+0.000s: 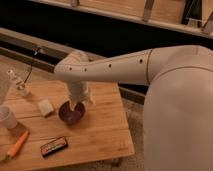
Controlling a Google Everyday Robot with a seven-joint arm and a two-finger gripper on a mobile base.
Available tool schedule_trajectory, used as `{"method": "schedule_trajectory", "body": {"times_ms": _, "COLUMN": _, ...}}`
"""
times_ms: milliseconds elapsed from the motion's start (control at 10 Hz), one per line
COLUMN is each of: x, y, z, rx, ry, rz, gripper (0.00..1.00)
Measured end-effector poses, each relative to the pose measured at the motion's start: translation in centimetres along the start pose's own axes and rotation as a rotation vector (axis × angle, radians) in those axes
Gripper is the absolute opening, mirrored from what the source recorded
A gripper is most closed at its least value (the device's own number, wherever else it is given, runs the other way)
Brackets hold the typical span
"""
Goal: Drag the ceramic bowl in a circle
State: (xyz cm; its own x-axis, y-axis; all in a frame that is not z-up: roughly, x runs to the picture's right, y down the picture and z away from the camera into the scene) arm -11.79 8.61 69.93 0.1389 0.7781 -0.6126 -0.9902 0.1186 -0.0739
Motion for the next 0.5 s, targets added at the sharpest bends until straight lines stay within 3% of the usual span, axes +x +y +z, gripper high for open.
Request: {"method": "schedule_trajectory", "body": {"times_ms": 500, "x": -1.0, "y": 1.8, "z": 0.1, "rx": -0.006, "ry": -0.018, "rz": -0.046, "gripper": 0.65}}
